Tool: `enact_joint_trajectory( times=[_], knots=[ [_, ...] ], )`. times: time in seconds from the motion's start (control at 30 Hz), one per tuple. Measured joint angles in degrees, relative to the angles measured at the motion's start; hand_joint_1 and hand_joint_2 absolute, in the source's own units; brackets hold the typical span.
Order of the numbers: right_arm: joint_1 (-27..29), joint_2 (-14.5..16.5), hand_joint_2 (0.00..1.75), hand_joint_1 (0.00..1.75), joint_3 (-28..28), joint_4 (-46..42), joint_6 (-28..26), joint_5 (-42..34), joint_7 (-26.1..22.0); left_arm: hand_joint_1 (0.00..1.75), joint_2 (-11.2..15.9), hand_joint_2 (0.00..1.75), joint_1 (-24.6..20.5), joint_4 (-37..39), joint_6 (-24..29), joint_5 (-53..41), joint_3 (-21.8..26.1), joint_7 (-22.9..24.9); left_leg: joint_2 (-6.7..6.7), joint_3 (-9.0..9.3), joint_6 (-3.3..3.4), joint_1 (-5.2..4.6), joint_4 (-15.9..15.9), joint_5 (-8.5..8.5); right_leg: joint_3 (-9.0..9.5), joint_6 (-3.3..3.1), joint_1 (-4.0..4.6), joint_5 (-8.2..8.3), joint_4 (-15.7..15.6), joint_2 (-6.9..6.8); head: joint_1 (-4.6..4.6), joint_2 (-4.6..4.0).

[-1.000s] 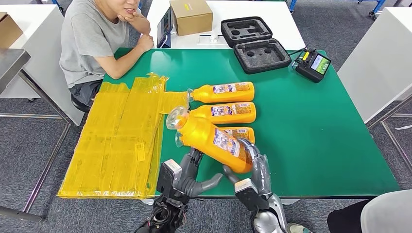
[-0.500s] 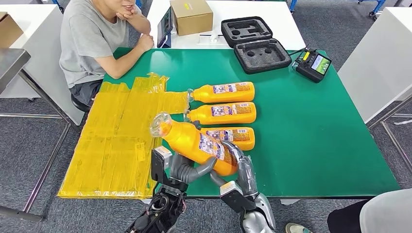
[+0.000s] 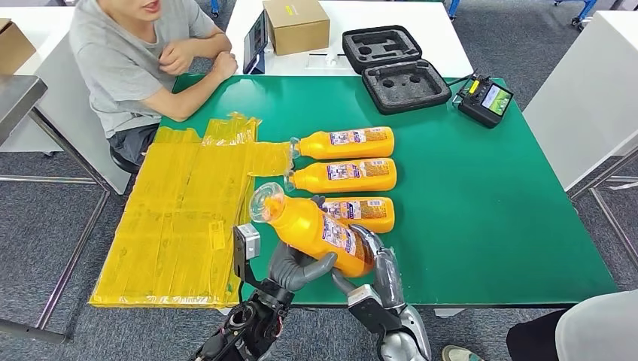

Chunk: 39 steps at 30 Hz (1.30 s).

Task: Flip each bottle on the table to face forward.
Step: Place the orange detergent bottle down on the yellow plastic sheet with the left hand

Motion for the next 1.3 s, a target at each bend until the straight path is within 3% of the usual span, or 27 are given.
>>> enact_joint_trajectory(
  times=[0.17,0.67,0.93,1.07,1.23,1.3],
  knots=[
    [0.1,-0.1,1.75,1.75,0.0,0.0,-0.1,0.8,0.0,0.00,0.5,1.75,0.5,-1.1,0.7,0.1,-0.2,0.3,0.00,0.01,0.00,0.00,0.0,0.00,0.00,0.00,0.00,0.00,0.0,0.00,-0.01,0.00],
    [0.2,1.8,1.75,1.66,-0.2,1.6,0.0,5.2,0.1,0.00,0.0,1.75,0.7,-3.6,13.1,-6.6,-0.5,-4.3,0.00,0.00,0.00,0.01,0.0,0.00,0.00,0.00,0.01,0.00,0.0,0.00,-0.01,0.00],
    [0.2,2.3,1.75,1.62,0.0,2.8,-0.2,4.2,0.2,0.00,-0.3,1.75,0.7,-4.5,14.7,-7.5,-0.4,-4.7,0.00,0.00,0.00,0.00,0.0,0.00,0.00,0.00,0.00,0.00,0.0,0.00,-0.01,0.00],
    [0.1,2.3,1.75,1.62,0.5,3.3,-0.5,2.8,0.2,1.43,-0.4,1.75,0.7,-4.8,14.3,-6.6,-0.5,-4.5,0.00,0.00,0.00,0.00,0.0,0.00,0.00,0.00,0.00,0.00,0.0,0.00,-0.01,0.00],
    [-0.4,2.0,1.75,1.54,1.5,4.1,-1.5,1.5,0.2,1.75,-0.4,1.75,0.4,-4.8,12.7,-4.6,-0.9,-3.1,0.00,0.00,0.00,0.01,0.0,0.00,0.00,0.00,0.00,0.00,0.0,0.00,-0.01,0.00],
    [-0.5,1.9,1.75,1.49,1.7,4.3,-1.7,1.3,0.2,1.75,-0.4,1.75,0.2,-4.7,12.4,-4.0,-1.0,-2.7,0.00,0.01,0.00,0.01,0.0,0.00,0.00,0.00,0.00,0.00,0.0,0.00,-0.01,0.00]
  ],
)
